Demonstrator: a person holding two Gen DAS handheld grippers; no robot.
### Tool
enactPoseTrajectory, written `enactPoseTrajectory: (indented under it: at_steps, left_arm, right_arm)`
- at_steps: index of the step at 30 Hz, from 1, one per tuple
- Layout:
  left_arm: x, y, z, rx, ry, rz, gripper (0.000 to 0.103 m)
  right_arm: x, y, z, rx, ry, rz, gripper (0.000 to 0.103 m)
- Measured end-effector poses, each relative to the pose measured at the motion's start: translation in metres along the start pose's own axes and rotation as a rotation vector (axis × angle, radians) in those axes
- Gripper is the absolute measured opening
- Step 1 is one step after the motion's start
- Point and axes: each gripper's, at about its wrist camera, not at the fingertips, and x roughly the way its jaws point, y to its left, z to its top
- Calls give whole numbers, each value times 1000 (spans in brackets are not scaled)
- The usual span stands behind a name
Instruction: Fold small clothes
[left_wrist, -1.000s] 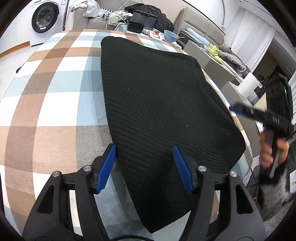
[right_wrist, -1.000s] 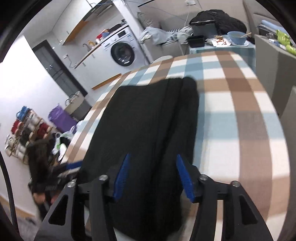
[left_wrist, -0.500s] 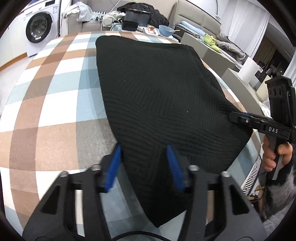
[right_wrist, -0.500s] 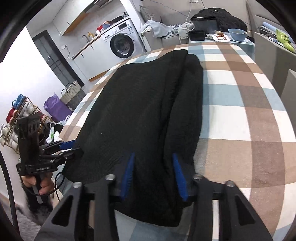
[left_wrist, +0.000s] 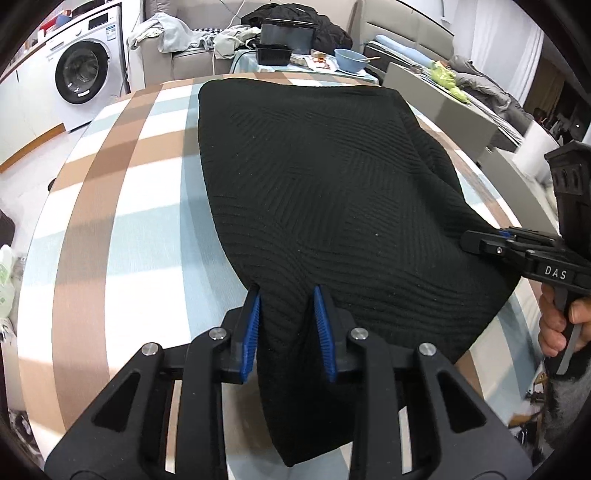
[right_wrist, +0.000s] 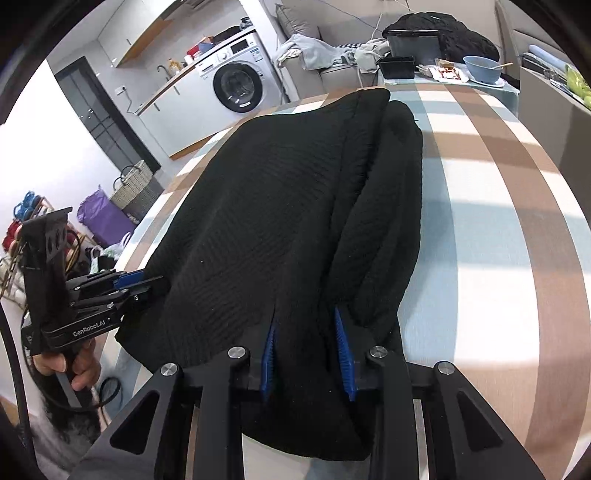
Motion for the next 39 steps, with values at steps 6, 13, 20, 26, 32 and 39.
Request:
enactPoseTrajectory:
  at_steps: [6, 13, 20, 26, 32, 39]
  left_arm:
    - [21, 18, 33, -35, -8, 6, 25]
    - [25, 22, 37, -72, -37, 24, 29]
    - [-15, 25, 14, -120, -158, 51, 76]
    - [-59, 18, -14, -134, -314, 82, 97]
    - [-84, 7, -43, -134, -386, 84, 102]
    - [-97, -7, -67, -126, -380, 69, 102]
  right_arm:
    - [20, -10, 32, 65, -43, -41, 29]
    - [26, -14, 40, 63, -54, -25, 34]
    - [-2, -4, 25, -37, -103, -88, 87]
    - [-42, -2, 3, -91, -204, -76, 100]
    - [-65, -3, -13, -86, -274, -55, 103]
    - [-76, 9, -28, -143, -329, -56, 103]
